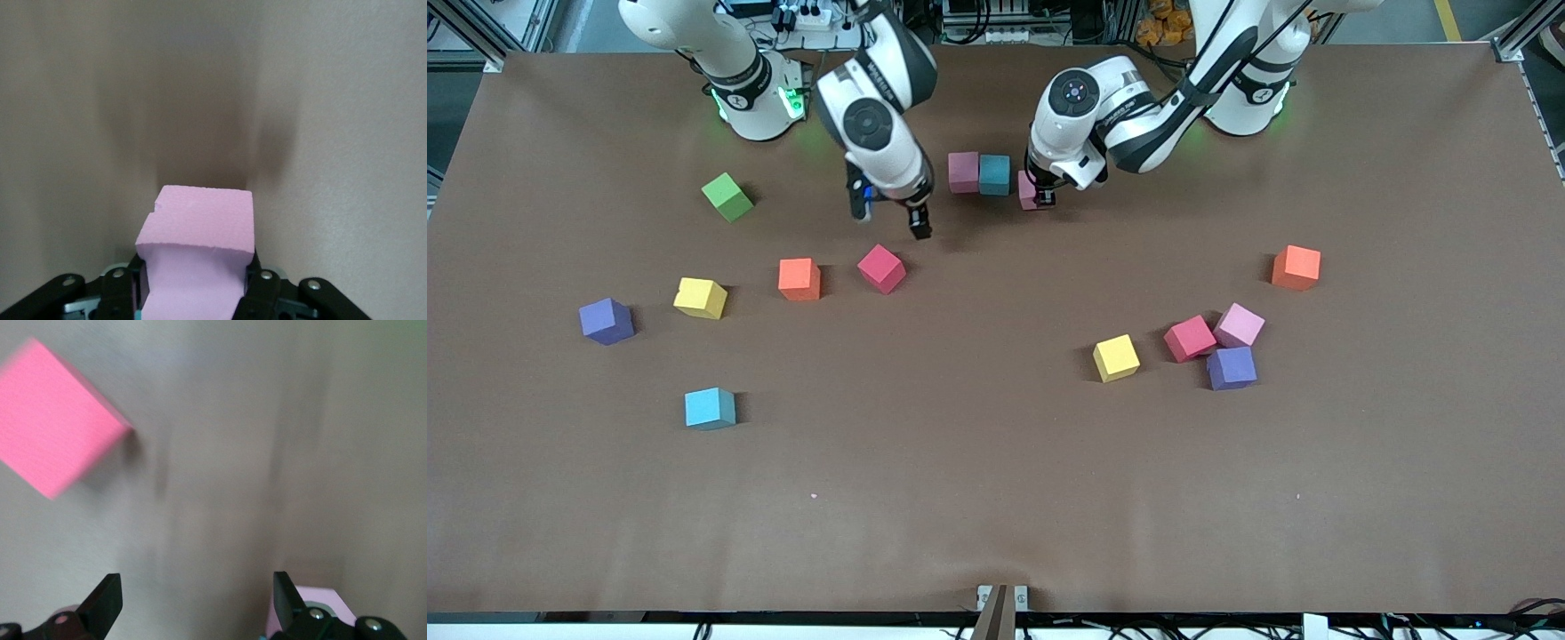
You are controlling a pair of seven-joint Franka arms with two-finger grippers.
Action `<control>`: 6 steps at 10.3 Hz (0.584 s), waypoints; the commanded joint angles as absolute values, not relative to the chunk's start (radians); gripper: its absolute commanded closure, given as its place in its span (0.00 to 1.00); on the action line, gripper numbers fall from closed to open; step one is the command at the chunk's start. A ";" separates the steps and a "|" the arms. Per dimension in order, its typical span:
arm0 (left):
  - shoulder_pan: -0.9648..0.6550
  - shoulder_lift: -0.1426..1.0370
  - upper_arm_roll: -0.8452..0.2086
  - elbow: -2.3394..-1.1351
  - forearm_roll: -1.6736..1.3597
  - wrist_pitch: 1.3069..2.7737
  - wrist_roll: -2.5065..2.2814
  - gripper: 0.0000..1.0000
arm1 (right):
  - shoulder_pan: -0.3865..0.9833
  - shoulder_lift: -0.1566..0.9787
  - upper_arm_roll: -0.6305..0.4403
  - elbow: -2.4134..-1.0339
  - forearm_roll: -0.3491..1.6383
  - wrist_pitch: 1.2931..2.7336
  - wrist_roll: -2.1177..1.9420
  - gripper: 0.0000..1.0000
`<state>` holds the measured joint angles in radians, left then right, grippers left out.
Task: Form number 2 with 11 blocks
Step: 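Reach down and grasp the red block with the right gripper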
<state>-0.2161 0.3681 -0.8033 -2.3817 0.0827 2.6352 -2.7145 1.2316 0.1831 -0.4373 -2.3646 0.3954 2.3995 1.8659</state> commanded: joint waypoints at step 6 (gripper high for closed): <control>-0.252 0.351 -0.819 -2.444 0.078 2.750 -2.757 0.68 | 1.239 0.187 -0.537 -2.358 0.144 2.436 1.409 0.00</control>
<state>-0.2473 0.3680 -0.8139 -2.4293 0.0827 2.7228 -2.7145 1.2315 0.1837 -0.5295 -2.3595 0.1800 2.4093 1.4703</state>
